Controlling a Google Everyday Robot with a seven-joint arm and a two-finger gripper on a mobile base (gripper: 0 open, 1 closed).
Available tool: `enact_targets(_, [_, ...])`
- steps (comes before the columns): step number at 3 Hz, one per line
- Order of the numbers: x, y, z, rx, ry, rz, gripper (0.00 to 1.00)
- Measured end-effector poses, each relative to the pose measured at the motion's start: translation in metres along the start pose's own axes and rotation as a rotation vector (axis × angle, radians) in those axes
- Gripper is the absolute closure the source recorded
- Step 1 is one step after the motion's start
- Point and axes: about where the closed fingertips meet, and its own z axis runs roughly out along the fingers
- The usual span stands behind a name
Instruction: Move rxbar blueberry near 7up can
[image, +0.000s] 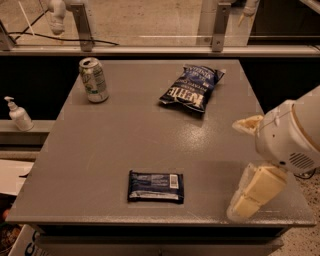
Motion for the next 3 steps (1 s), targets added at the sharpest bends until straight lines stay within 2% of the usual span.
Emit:
enact_targets(2, [0.005,0.006,0.008,-0.030,-0.012,0.013,0.00])
enact_targets(3, [-0.005,0.018,0.009,-0.007,-0.096,0.009,0.00])
